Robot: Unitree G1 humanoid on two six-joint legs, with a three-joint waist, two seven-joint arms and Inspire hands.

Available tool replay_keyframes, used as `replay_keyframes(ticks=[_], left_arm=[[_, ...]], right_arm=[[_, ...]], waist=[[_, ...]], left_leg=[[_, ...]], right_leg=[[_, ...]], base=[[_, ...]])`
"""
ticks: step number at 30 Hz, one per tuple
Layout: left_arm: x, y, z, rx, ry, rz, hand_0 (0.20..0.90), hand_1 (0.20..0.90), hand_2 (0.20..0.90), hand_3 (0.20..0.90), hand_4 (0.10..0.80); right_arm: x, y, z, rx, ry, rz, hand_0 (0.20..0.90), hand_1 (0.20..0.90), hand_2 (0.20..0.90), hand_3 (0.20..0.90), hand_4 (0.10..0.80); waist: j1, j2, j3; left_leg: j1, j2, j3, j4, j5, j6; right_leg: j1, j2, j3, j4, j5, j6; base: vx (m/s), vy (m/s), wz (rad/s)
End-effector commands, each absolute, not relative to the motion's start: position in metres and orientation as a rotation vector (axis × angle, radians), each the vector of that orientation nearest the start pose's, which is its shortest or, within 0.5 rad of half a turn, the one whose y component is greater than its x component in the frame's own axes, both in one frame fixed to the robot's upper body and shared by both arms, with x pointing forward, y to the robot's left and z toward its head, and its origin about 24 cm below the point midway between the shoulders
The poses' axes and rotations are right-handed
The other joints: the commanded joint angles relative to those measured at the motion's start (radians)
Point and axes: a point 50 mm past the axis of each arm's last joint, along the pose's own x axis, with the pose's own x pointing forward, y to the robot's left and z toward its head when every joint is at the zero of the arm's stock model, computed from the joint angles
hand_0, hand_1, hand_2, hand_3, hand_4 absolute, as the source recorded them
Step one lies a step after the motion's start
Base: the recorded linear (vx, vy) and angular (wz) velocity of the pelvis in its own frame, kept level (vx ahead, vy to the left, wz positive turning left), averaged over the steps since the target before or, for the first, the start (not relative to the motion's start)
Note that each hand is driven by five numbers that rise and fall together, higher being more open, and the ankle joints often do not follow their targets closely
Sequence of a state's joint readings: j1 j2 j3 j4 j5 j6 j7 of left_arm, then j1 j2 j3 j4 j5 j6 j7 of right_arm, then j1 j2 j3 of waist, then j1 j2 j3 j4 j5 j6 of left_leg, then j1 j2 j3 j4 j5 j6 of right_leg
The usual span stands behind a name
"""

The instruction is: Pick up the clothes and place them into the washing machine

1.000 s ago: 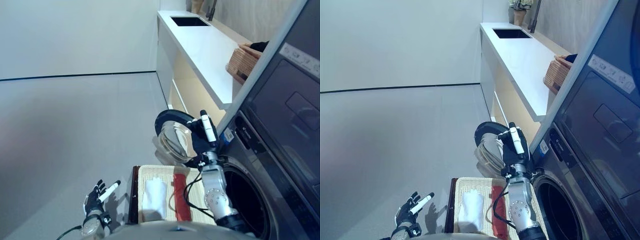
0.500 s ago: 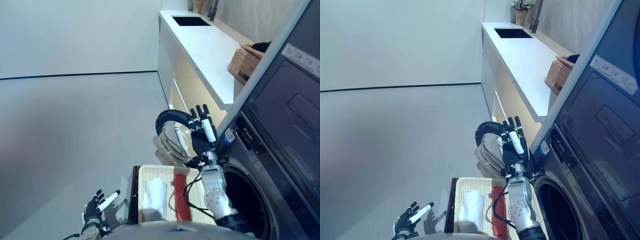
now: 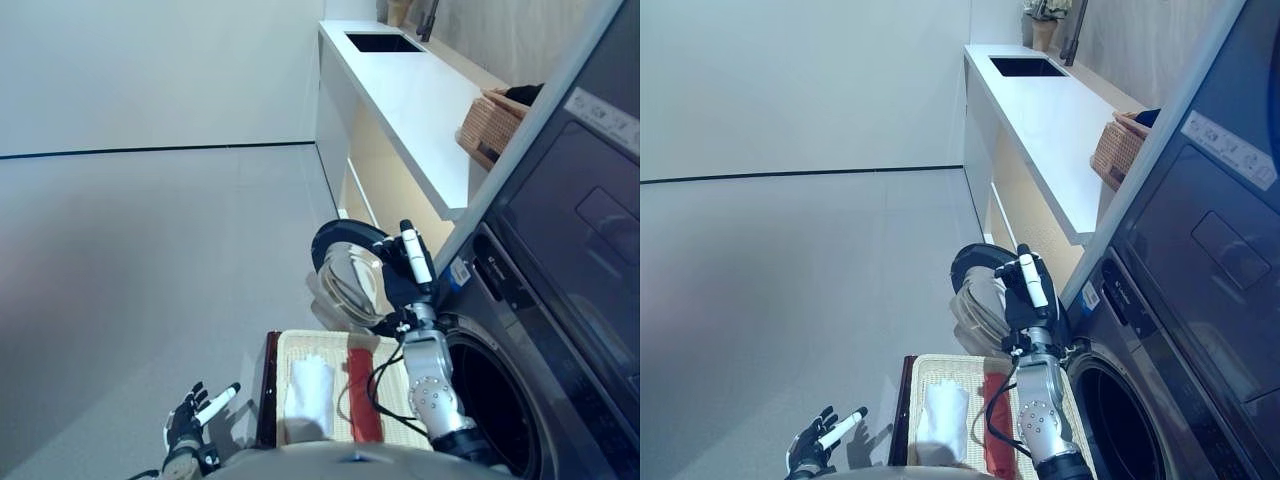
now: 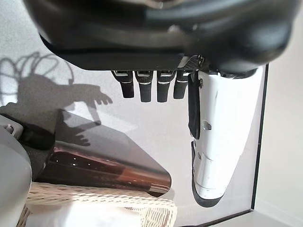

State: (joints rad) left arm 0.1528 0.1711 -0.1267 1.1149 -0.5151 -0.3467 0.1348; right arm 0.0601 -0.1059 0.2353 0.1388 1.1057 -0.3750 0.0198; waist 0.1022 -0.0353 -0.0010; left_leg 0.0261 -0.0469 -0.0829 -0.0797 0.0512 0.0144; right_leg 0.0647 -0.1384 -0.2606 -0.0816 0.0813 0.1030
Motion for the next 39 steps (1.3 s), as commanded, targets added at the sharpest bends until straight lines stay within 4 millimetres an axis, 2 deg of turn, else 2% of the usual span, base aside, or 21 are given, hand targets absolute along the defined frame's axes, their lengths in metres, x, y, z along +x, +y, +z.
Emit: replay_keyframes(ticks=[1, 2, 3, 18, 19, 20, 31, 39], left_arm=[[0.0922, 0.2453, -0.1462, -0.039, 0.844, 0.506, 0.900, 0.900, 0.900, 0.900, 0.800], [0.0927, 0.2451, -0.1461, -0.039, 0.842, 0.506, 0.900, 0.900, 0.900, 0.900, 0.800], [0.0927, 0.2451, -0.1461, -0.039, 0.842, 0.506, 0.900, 0.900, 0.900, 0.900, 0.800], [0.0897, 0.2467, -0.1469, -0.036, 0.854, 0.514, 0.900, 0.900, 0.900, 0.900, 0.800], [0.0895, 0.2468, -0.1469, -0.036, 0.855, 0.515, 0.900, 0.900, 0.900, 0.900, 0.800], [0.0895, 0.2468, -0.1469, -0.036, 0.855, 0.515, 0.900, 0.900, 0.900, 0.900, 0.800], [0.0896, 0.2482, -0.1464, -0.029, 0.853, 0.517, 0.900, 0.900, 0.900, 0.900, 0.800], [0.0888, 0.2473, -0.1468, -0.016, 0.859, 0.499, 0.900, 0.900, 0.900, 0.900, 0.800]], right_arm=[[0.2477, -0.1433, 0.0786, 0.991, -0.375, 0.069, 0.200, 0.200, 0.200, 0.200, 0.300], [0.2479, -0.1430, 0.0781, 0.994, -0.372, 0.073, 0.200, 0.200, 0.200, 0.200, 0.300], [0.2479, -0.1430, 0.0781, 0.994, -0.372, 0.073, 0.900, 0.900, 0.900, 0.900, 0.800], [0.2479, -0.1413, 0.0821, 1.002, -0.380, 0.081, 0.900, 0.900, 0.900, 0.900, 0.800], [0.2478, -0.1417, 0.0823, 0.999, -0.382, 0.081, 0.475, 0.475, 0.475, 0.475, 0.496], [0.2478, -0.1417, 0.0823, 0.998, -0.382, 0.081, 0.200, 0.200, 0.200, 0.200, 0.300], [0.2471, -0.1414, 0.0825, 0.993, -0.382, 0.079, 0.200, 0.200, 0.200, 0.200, 0.300], [0.2455, -0.1444, 0.0732, 0.928, -0.339, 0.055, 0.200, 0.200, 0.200, 0.200, 0.300]], waist=[[0.022, -0.011, -0.079], [0.022, -0.011, -0.079], [0.022, -0.011, -0.079], [0.022, -0.014, -0.079], [0.021, -0.014, -0.079], [0.021, -0.014, -0.079], [0.021, -0.013, -0.076], [0.015, -0.011, -0.073]], left_leg=[[-0.031, 0.026, 0.011, 0.020, -0.008, -0.053], [-0.031, 0.026, 0.011, 0.019, -0.007, -0.053], [-0.031, 0.026, 0.011, 0.019, -0.007, -0.053], [-0.028, 0.029, 0.011, 0.019, -0.010, -0.053], [-0.028, 0.029, 0.010, 0.019, -0.010, -0.053], [-0.028, 0.029, 0.010, 0.019, -0.010, -0.053], [-0.032, 0.027, 0.008, 0.018, -0.008, -0.052], [-0.038, 0.026, 0.010, 0.017, -0.006, -0.051]], right_leg=[[-0.012, 0.031, -0.014, 0.090, -0.091, -0.019], [-0.013, 0.031, -0.014, 0.090, -0.091, -0.019], [-0.013, 0.031, -0.014, 0.090, -0.091, -0.019], [-0.010, 0.032, -0.014, 0.090, -0.092, -0.018], [-0.010, 0.032, -0.013, 0.090, -0.092, -0.018], [-0.010, 0.032, -0.013, 0.090, -0.092, -0.018], [-0.016, 0.031, -0.014, 0.091, -0.089, -0.018], [-0.023, 0.031, -0.010, 0.092, -0.087, -0.018]], base=[[0.000, 0.000, 0.00], [0.000, 0.000, 0.00], [0.000, 0.000, 0.00], [0.000, 0.000, 0.00], [0.000, 0.000, 0.00], [0.000, 0.000, 0.00], [0.000, 0.000, 0.00], [0.000, 0.000, 0.00]])
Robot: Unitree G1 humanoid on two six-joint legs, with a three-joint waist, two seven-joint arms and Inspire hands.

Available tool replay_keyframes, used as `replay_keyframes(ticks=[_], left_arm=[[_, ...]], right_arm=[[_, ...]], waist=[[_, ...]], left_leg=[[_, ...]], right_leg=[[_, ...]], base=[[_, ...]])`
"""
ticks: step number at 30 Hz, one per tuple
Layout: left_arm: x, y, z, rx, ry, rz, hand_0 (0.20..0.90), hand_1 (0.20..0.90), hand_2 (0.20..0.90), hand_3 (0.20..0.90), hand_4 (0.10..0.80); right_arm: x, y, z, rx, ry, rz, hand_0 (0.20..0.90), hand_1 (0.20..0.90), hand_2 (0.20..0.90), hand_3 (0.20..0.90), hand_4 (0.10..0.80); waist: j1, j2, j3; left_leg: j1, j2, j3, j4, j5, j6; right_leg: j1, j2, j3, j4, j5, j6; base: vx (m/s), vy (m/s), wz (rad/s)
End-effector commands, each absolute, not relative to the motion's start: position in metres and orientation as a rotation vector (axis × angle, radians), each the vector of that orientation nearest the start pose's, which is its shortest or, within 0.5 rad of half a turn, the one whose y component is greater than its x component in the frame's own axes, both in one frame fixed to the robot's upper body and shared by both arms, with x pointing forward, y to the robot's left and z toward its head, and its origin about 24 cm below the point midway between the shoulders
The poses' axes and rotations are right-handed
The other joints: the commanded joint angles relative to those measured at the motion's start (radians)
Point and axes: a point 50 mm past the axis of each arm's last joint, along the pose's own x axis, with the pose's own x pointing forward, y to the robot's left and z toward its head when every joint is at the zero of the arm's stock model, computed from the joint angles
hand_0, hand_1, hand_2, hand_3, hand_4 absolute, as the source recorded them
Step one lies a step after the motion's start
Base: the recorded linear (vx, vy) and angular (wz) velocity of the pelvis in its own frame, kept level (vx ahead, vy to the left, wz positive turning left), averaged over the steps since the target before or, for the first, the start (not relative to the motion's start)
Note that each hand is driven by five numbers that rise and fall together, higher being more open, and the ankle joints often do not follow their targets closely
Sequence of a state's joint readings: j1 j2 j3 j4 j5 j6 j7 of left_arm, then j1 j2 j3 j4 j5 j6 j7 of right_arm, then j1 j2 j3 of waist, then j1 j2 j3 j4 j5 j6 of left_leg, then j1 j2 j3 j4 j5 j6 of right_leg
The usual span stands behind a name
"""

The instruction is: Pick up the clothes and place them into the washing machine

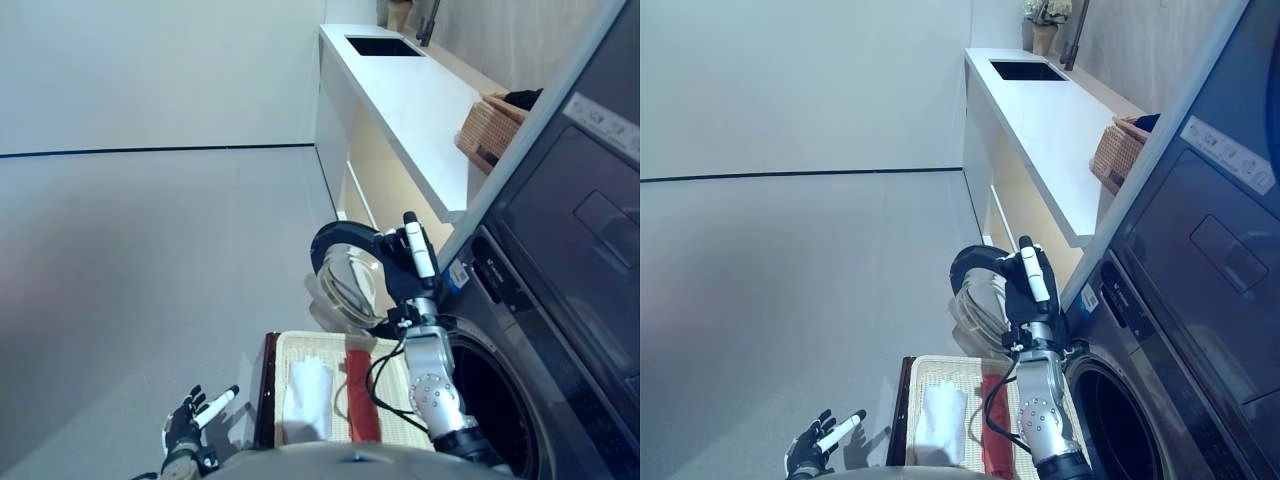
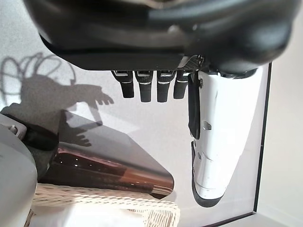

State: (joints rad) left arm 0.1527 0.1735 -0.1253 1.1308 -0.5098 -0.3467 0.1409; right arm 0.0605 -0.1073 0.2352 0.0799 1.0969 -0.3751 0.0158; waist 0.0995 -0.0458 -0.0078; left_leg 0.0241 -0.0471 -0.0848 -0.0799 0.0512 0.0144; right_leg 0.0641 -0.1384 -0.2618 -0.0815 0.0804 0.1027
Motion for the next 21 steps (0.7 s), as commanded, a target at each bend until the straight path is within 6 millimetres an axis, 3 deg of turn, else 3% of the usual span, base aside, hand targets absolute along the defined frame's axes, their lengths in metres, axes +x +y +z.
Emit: replay_keyframes(ticks=[1, 2, 3, 6, 13, 18, 21], left_arm=[[0.088, 0.247, -0.147, -0.005, 0.864, 0.491, 0.900, 0.900, 0.900, 0.900, 0.800], [0.089, 0.248, -0.147, 0.000, 0.864, 0.489, 0.900, 0.900, 0.900, 0.900, 0.800], [0.089, 0.248, -0.147, 0.000, 0.864, 0.489, 0.900, 0.900, 0.900, 0.900, 0.800], [0.095, 0.248, -0.145, 0.033, 0.863, 0.459, 0.900, 0.900, 0.900, 0.900, 0.800], [0.113, 0.246, -0.139, 0.070, 0.812, 0.405, 0.900, 0.900, 0.900, 0.900, 0.800], [0.151, 0.241, -0.124, 0.076, 0.674, 0.368, 0.900, 0.900, 0.900, 0.900, 0.800], [0.167, 0.236, -0.117, 0.083, 0.628, 0.352, 0.900, 0.900, 0.900, 0.900, 0.800]], right_arm=[[0.245, -0.148, 0.063, 0.843, -0.284, 0.012, 0.543, 0.543, 0.543, 0.543, 0.545], [0.244, -0.150, 0.057, 0.782, -0.243, -0.009, 0.900, 0.900, 0.900, 0.900, 0.800], [0.244, -0.150, 0.057, 0.781, -0.243, -0.009, 0.900, 0.900, 0.900, 0.900, 0.800], [0.245, -0.164, 0.031, 0.427, -0.085, -0.093, 0.900, 0.900, 0.900, 0.900, 0.800], [0.253, -0.173, -0.015, 0.186, 0.145, -0.178, 0.900, 0.900, 0.900, 0.900, 0.800], [0.280, -0.174, -0.014, 0.097, 0.165, -0.230, 0.900, 0.900, 0.900, 0.900, 0.800], [0.296, -0.172, -0.011, 0.065, 0.177, -0.253, 0.900, 0.900, 0.900, 0.900, 0.800]], waist=[[0.015, -0.001, -0.064], [0.013, -0.002, -0.061], [0.013, -0.002, -0.061], [0.003, -0.005, -0.046], [0.012, -0.005, 0.023], [0.014, 0.018, 0.184], [0.017, 0.026, 0.239]], left_leg=[[-0.038, 0.027, 0.013, 0.017, -0.005, -0.051], [-0.040, 0.027, 0.013, 0.017, -0.004, -0.052], [-0.041, 0.027, 0.013, 0.017, -0.004, -0.052], [-0.051, 0.030, 0.020, 0.017, -0.002, -0.049], [-0.108, 0.028, 0.031, 0.046, -0.003, -0.041], [-0.262, 0.021, 0.037, 0.170, -0.013, -0.030], [-0.350, 0.012, 0.046, 0.251, -0.030, -0.030]], right_leg=[[-0.026, 0.032, -0.005, 0.091, -0.084, -0.017], [-0.029, 0.032, -0.003, 0.090, -0.083, -0.017], [-0.029, 0.032, -0.003, 0.091, -0.083, -0.017], [-0.045, 0.033, 0.006, 0.093, -0.076, -0.017], [-0.100, 0.033, 0.025, 0.105, -0.063, -0.017], [-0.270, 0.012, 0.037, 0.231, -0.064, -0.033], [-0.356, -0.002, 0.039, 0.285, -0.060, -0.042]], base=[[0.000, 0.000, 0.00], [0.000, 0.000, 0.00], [0.000, 0.000, 0.00], [0.000, 0.000, 0.00], [-0.046, 0.006, -0.02], [-0.285, 0.031, 0.00], [-0.146, 0.052, -0.08]])
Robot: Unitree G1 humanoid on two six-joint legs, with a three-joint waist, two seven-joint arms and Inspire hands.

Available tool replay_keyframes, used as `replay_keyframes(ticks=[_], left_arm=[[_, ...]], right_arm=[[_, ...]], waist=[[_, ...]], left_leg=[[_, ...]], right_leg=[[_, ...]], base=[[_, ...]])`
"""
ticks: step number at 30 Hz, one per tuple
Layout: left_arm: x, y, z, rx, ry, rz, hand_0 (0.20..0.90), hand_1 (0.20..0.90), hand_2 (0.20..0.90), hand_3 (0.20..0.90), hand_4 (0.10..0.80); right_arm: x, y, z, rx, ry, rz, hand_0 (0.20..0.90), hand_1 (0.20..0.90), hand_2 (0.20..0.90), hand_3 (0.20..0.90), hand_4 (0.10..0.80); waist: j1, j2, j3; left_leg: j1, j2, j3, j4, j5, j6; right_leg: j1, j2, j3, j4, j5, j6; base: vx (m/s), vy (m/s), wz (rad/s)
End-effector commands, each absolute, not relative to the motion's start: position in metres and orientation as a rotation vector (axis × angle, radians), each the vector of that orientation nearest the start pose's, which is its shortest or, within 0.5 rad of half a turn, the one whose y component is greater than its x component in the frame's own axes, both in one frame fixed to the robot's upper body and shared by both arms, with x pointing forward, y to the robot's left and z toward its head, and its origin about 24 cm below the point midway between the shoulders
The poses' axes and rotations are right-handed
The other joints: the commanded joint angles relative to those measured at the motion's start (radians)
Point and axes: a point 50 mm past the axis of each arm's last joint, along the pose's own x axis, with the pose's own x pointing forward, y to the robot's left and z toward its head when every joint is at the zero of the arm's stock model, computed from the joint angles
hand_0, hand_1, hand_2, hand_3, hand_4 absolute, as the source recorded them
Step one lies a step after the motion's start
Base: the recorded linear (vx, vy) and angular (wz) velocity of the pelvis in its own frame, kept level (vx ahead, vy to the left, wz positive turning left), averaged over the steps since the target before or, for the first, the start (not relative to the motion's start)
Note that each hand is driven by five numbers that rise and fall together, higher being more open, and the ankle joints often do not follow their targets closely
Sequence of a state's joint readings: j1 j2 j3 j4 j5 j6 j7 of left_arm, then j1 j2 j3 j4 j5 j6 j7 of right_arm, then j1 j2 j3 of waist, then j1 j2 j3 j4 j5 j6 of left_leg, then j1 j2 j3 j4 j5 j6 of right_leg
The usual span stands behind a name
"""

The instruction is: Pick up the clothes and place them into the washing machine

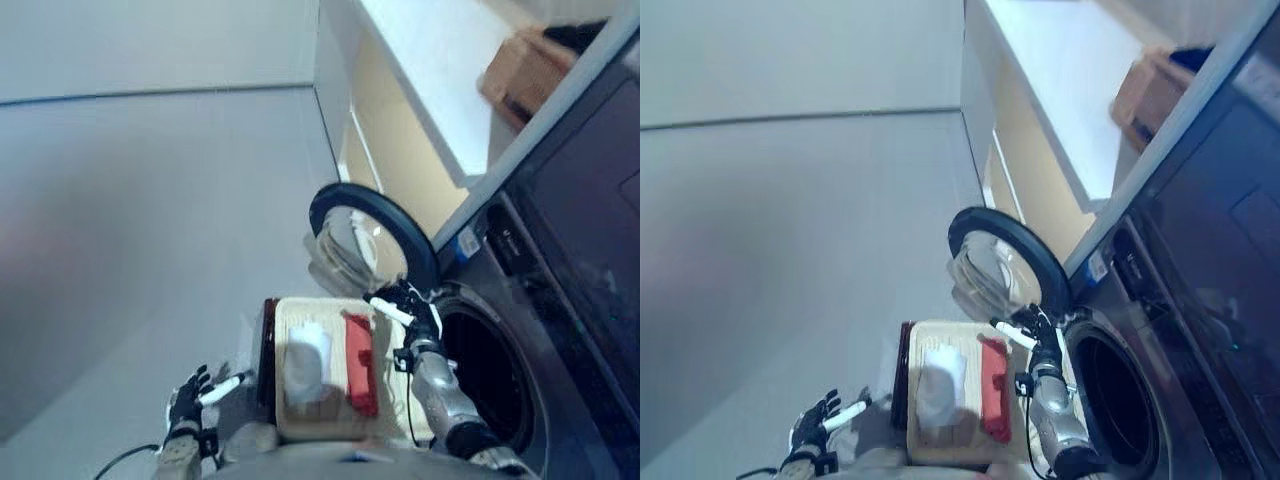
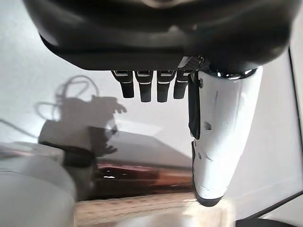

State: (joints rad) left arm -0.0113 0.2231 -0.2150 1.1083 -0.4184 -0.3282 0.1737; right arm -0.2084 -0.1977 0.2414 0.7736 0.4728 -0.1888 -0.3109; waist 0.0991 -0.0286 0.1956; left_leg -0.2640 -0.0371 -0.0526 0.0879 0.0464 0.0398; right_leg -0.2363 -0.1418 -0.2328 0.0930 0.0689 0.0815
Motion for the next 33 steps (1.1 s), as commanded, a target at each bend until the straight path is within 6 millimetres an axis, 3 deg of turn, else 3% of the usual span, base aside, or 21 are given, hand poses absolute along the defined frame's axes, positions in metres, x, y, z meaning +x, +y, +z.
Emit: replay_keyframes(ticks=[1, 9, 17, 22, 28, 33], left_arm=[[0.170, 0.234, -0.116, 0.086, 0.621, 0.349, 0.900, 0.900, 0.900, 0.900, 0.800], [0.185, 0.229, -0.111, 0.105, 0.583, 0.343, 0.900, 0.900, 0.900, 0.900, 0.800], [0.207, 0.216, -0.097, 0.109, 0.492, 0.308, 0.900, 0.900, 0.900, 0.900, 0.800], [0.219, 0.207, -0.086, 0.079, 0.412, 0.286, 0.900, 0.900, 0.900, 0.900, 0.800], [0.234, 0.192, -0.067, 0.040, 0.296, 0.226, 0.900, 0.900, 0.900, 0.900, 0.800], [0.234, 0.188, -0.064, 0.053, 0.273, 0.200, 0.900, 0.900, 0.900, 0.900, 0.800]], right_arm=[[0.300, -0.172, -0.012, 0.055, 0.188, -0.265, 0.900, 0.900, 0.900, 0.900, 0.800], [0.331, -0.193, 0.000, -0.079, 0.237, -0.405, 0.900, 0.900, 0.900, 0.900, 0.800], [0.362, -0.221, 0.044, -0.293, 0.183, -0.544, 0.900, 0.900, 0.900, 0.900, 0.800], [0.370, -0.227, 0.060, -0.361, 0.162, -0.584, 0.900, 0.900, 0.900, 0.900, 0.800], [0.376, -0.242, 0.077, -0.493, 0.160, -0.649, 0.900, 0.900, 0.900, 0.900, 0.800], [0.378, -0.248, 0.086, -0.546, 0.166, -0.688, 0.900, 0.900, 0.900, 0.900, 0.800]], waist=[[0.019, 0.013, 0.041], [0.034, 0.038, 0.115], [0.052, 0.079, 0.171], [0.064, 0.098, 0.182], [0.082, 0.134, 0.193], [0.102, 0.157, 0.203]], left_leg=[[-0.084, 0.001, 0.016, 0.096, -0.029, -0.055], [-0.257, -0.005, 0.035, 0.201, -0.053, -0.051], [-0.393, -0.018, 0.051, 0.276, -0.073, -0.042], [-0.442, -0.031, 0.041, 0.326, -0.122, -0.040], [-0.490, -0.054, 0.030, 0.323, -0.114, -0.036], [-0.525, -0.070, 0.027, 0.325, -0.108, -0.031]], right_leg=[[-0.079, -0.001, 0.009, 0.122, -0.049, -0.021], [-0.255, -0.017, 0.024, 0.202, -0.046, -0.027], [-0.395, -0.025, 0.040, 0.266, -0.048, -0.031], [-0.440, -0.031, 0.046, 0.317, -0.091, -0.022], [-0.490, -0.051, 0.043, 0.349, -0.103, -0.024], [-0.523, -0.066, 0.043, 0.367, -0.110, -0.025]], base=[[-0.164, 0.074, -0.04], [-0.087, 0.056, -0.06], [-0.054, 0.055, 0.01], [0.042, 0.019, 0.01], [-0.006, 0.032, 0.07], [-0.008, 0.049, 0.09]])
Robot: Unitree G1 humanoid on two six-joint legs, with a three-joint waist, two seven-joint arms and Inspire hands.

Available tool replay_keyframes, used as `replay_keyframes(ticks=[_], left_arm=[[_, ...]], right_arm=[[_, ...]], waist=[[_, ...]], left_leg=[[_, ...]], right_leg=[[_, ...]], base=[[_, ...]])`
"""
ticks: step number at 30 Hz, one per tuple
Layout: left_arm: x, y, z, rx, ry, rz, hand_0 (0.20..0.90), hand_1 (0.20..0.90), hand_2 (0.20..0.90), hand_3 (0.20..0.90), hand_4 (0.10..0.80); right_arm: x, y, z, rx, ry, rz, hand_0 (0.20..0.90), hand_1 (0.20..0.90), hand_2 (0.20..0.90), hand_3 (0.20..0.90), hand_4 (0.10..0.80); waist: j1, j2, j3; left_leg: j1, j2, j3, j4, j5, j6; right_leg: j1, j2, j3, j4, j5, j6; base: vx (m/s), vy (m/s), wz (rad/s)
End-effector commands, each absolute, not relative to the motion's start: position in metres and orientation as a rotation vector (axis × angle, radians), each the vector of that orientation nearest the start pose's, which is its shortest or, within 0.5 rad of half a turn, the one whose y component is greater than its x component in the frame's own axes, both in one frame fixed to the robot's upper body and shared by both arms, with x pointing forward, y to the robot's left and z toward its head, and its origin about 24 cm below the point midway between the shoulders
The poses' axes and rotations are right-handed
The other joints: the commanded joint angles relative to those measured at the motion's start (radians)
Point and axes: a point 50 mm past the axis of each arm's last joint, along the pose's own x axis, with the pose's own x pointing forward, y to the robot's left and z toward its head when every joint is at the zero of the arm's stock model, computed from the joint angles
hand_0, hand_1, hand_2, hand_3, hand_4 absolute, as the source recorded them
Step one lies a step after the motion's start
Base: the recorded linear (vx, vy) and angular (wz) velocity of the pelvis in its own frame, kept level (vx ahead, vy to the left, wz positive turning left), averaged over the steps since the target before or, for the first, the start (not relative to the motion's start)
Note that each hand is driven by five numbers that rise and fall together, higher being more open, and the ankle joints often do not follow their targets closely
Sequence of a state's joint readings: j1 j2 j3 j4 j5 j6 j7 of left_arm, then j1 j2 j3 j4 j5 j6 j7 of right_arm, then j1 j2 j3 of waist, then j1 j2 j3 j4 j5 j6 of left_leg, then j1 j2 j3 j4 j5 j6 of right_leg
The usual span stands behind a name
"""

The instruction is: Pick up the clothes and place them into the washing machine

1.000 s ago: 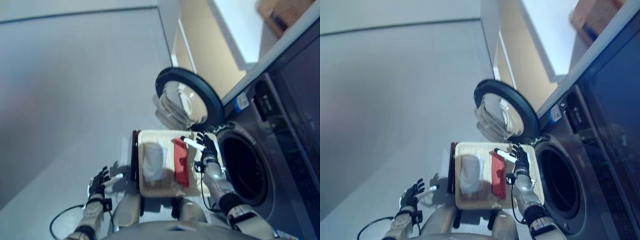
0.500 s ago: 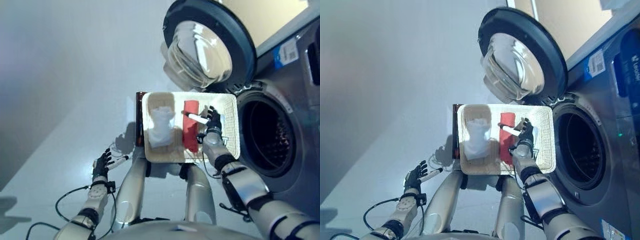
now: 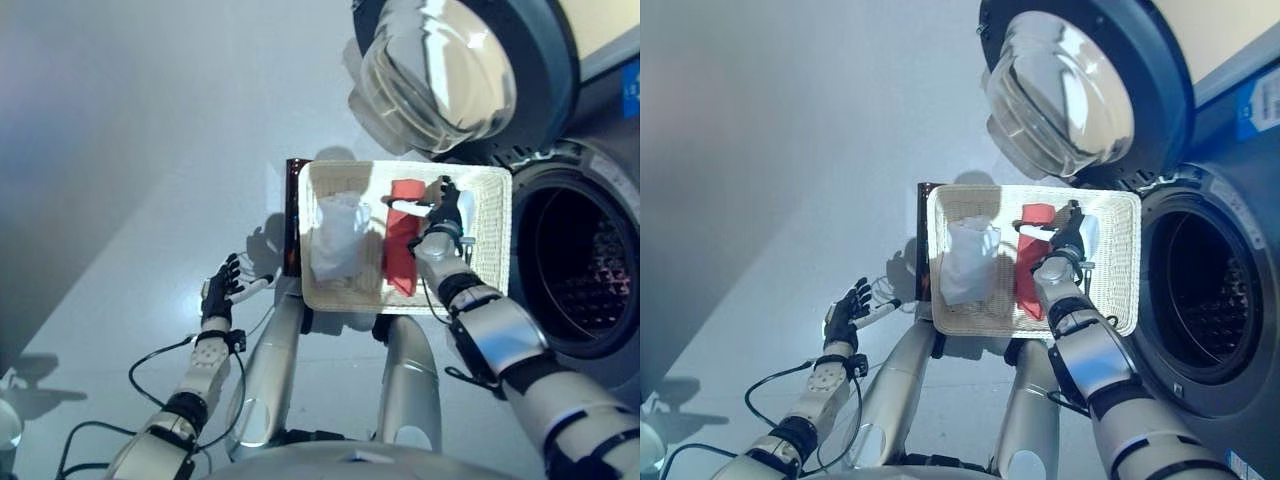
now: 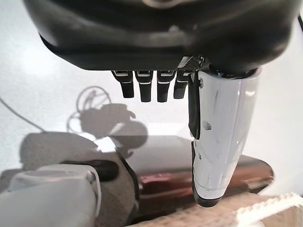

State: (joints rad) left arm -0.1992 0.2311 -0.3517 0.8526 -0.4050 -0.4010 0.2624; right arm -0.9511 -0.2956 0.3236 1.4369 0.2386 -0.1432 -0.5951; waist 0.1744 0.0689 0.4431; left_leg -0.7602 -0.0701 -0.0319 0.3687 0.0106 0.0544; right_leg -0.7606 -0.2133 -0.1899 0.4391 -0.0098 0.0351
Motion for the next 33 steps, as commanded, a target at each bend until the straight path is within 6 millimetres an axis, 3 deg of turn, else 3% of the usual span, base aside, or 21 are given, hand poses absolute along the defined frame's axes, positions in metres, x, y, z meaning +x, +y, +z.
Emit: replay_keyframes(ticks=[1, 12, 18, 19, 20, 21, 33], left_arm=[[0.235, 0.187, -0.063, 0.058, 0.269, 0.195, 0.900, 0.900, 0.900, 0.900, 0.800], [0.246, 0.172, -0.048, 0.048, 0.184, 0.155, 0.900, 0.900, 0.900, 0.900, 0.800], [0.249, 0.161, -0.048, 0.044, 0.183, 0.128, 0.900, 0.900, 0.900, 0.900, 0.800], [0.250, 0.159, -0.048, 0.045, 0.187, 0.124, 0.900, 0.900, 0.900, 0.900, 0.800], [0.250, 0.157, -0.048, 0.046, 0.186, 0.120, 0.900, 0.900, 0.900, 0.900, 0.800], [0.251, 0.156, -0.048, 0.044, 0.186, 0.118, 0.900, 0.900, 0.900, 0.900, 0.800], [0.240, 0.154, -0.057, 0.049, 0.224, 0.112, 0.900, 0.900, 0.900, 0.900, 0.800]], right_arm=[[0.376, -0.250, 0.084, -0.561, 0.178, -0.694, 0.900, 0.900, 0.900, 0.900, 0.800], [0.370, -0.263, 0.082, -0.665, 0.217, -0.745, 0.900, 0.900, 0.900, 0.900, 0.800], [0.365, -0.255, 0.065, -0.800, 0.264, -0.690, 0.900, 0.900, 0.900, 0.900, 0.800], [0.364, -0.254, 0.063, -0.820, 0.267, -0.683, 0.362, 0.362, 0.362, 0.362, 0.416], [0.363, -0.253, 0.061, -0.833, 0.269, -0.674, 0.362, 0.362, 0.362, 0.362, 0.416], [0.362, -0.254, 0.059, -0.845, 0.274, -0.672, 0.200, 0.200, 0.200, 0.200, 0.300], [0.348, -0.272, 0.047, -0.866, 0.320, -0.698, 0.200, 0.200, 0.200, 0.200, 0.300]], waist=[[0.030, 0.064, -0.042], [0.064, 0.125, -0.019], [0.069, 0.153, -0.002], [0.068, 0.156, -0.001], [0.066, 0.159, 0.002], [0.062, 0.163, 0.003], [0.055, 0.196, -0.006]], left_leg=[[-0.036, -0.040, 0.006, 0.046, -0.072, -0.044], [-0.133, -0.072, -0.013, 0.060, -0.055, -0.045], [-0.167, -0.083, -0.017, 0.061, -0.041, -0.042], [-0.170, -0.084, -0.015, 0.062, -0.041, -0.041], [-0.177, -0.086, -0.014, 0.066, -0.040, -0.042], [-0.181, -0.087, -0.016, 0.065, -0.039, -0.041], [-0.184, -0.091, -0.004, 0.065, -0.030, -0.043]], right_leg=[[-0.008, 0.002, -0.001, 0.028, -0.033, 0.020], [-0.103, -0.042, -0.006, 0.101, -0.055, 0.018], [-0.147, -0.057, -0.005, 0.136, -0.058, 0.017], [-0.155, -0.057, -0.004, 0.143, -0.060, 0.016], [-0.159, -0.059, -0.002, 0.146, -0.060, 0.016], [-0.165, -0.060, 0.000, 0.151, -0.062, 0.016], [-0.186, -0.063, 0.025, 0.177, -0.066, 0.012]], base=[[-0.011, 0.048, 0.09], [-0.022, 0.025, 0.10], [-0.014, 0.020, 0.11], [0.000, 0.000, 0.00], [0.000, 0.000, 0.00], [0.000, 0.000, 0.00], [-0.002, 0.003, 0.00]])
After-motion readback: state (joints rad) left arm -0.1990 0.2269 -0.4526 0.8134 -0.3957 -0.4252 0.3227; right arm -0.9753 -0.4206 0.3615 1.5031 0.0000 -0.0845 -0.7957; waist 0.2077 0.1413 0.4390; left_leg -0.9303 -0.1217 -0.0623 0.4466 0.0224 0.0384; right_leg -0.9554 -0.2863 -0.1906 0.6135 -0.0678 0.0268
